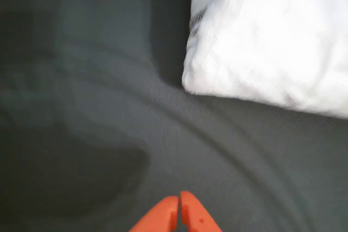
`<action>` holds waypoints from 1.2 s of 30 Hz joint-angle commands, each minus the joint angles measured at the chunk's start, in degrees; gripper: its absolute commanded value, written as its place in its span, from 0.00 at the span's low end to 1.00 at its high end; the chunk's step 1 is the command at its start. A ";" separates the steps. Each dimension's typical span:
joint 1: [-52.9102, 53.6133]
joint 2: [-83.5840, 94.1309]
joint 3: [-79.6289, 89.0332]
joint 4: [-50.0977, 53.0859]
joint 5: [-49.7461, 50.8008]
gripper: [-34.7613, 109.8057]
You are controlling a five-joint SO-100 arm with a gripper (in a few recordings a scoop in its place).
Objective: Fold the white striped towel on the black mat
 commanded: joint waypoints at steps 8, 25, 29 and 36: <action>-0.70 7.91 6.77 0.79 -1.05 0.24; -0.88 7.91 7.47 12.48 -5.89 0.24; -0.88 7.91 7.47 12.57 -5.80 0.24; -0.53 7.91 7.47 12.57 -5.80 0.24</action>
